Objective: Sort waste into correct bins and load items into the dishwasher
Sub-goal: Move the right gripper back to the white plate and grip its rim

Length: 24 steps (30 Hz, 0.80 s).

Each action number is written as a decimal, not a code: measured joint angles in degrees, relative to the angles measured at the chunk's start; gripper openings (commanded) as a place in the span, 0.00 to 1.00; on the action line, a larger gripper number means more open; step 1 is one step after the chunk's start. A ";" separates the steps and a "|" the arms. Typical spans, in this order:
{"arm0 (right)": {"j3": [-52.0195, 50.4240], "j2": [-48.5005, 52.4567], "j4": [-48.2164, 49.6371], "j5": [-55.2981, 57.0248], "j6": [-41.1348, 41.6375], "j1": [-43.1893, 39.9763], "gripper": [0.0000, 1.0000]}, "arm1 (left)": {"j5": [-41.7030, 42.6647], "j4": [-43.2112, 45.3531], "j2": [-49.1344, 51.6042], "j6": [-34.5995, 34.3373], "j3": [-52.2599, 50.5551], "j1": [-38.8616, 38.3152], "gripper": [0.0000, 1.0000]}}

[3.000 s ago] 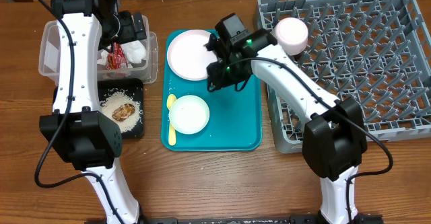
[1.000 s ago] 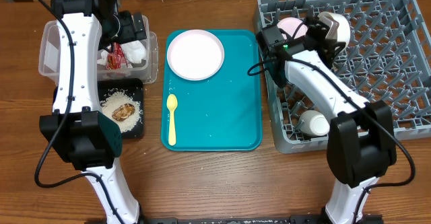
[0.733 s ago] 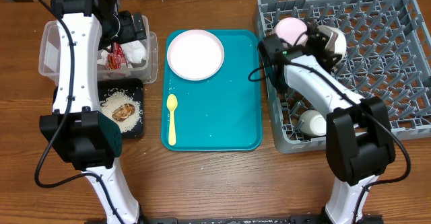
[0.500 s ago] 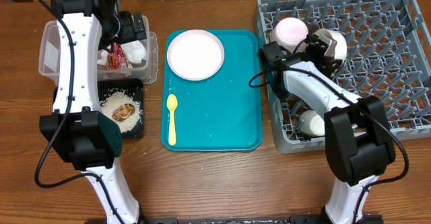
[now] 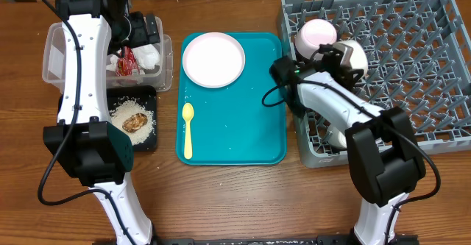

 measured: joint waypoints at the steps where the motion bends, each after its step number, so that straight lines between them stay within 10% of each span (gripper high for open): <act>1: -0.28 0.00 -0.87 -0.02 -0.11 0.68 0.04 | -0.02 0.00 0.00 0.00 0.00 0.00 1.00; 3: -0.59 0.00 -2.71 -0.26 -0.24 1.49 0.06 | -0.02 0.02 0.00 0.00 0.00 0.00 1.00; 11: -0.57 0.00 -7.80 -2.67 -0.74 10.97 0.64 | -0.02 0.02 0.00 0.00 0.00 0.00 1.00; 24: 10.67 0.11 -11.93 -8.96 -1.68 19.19 0.77 | 0.00 0.00 0.00 0.00 0.00 0.00 1.00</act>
